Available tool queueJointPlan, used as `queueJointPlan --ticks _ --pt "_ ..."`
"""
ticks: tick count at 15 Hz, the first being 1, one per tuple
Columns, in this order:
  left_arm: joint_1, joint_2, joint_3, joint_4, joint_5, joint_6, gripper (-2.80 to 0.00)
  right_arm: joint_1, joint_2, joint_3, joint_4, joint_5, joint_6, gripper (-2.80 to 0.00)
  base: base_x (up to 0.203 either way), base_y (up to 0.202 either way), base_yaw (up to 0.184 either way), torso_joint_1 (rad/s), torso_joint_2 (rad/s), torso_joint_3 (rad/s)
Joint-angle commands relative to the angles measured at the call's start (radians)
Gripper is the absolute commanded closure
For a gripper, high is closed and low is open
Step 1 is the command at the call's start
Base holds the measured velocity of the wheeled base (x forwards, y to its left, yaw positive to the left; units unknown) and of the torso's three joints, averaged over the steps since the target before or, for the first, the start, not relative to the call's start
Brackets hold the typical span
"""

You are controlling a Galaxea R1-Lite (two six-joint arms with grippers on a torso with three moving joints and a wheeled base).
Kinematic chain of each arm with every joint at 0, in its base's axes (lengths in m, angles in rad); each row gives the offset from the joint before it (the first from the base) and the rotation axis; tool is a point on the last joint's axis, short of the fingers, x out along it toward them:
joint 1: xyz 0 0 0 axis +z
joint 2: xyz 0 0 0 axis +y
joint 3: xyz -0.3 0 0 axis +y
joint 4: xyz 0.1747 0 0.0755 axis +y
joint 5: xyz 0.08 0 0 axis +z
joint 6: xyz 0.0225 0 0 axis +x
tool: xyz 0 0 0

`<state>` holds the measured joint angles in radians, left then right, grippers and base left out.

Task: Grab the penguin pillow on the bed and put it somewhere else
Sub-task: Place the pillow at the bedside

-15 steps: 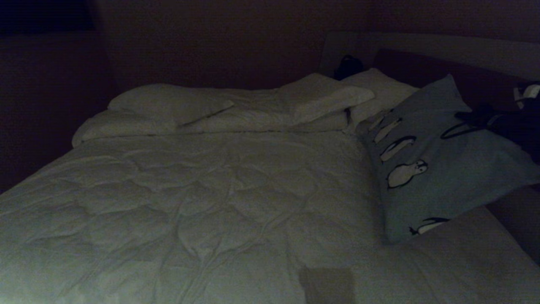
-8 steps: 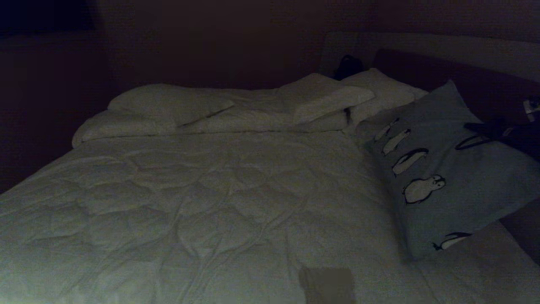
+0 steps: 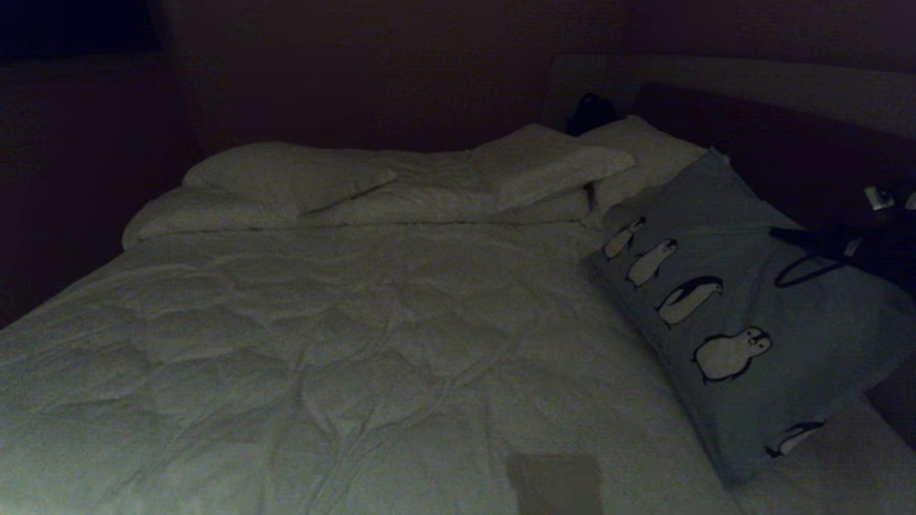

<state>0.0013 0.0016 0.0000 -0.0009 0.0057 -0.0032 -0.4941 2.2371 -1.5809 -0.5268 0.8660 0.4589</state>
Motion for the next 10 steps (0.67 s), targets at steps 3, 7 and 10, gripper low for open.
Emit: queueJointPlan --ticks 3,7,10 --pt "0.0 0.0 0.0 -0.001 0.0 0.0 0.0 -0.036 0.026 -0.008 -0.003 0.031 -0.014 0.0 0.0 0.0 0.0 0.0 0.0 0.0" --pt "0.0 0.0 0.0 -0.001 0.0 0.0 0.0 -0.069 0.027 -0.041 0.001 0.031 -0.008 0.0 0.0 0.0 0.0 0.0 0.0 0.0" --pt "0.0 0.0 0.0 -0.001 0.0 0.0 0.0 -0.077 0.033 -0.049 0.002 0.031 -0.004 0.0 0.0 0.0 0.0 0.0 0.0 0.0"
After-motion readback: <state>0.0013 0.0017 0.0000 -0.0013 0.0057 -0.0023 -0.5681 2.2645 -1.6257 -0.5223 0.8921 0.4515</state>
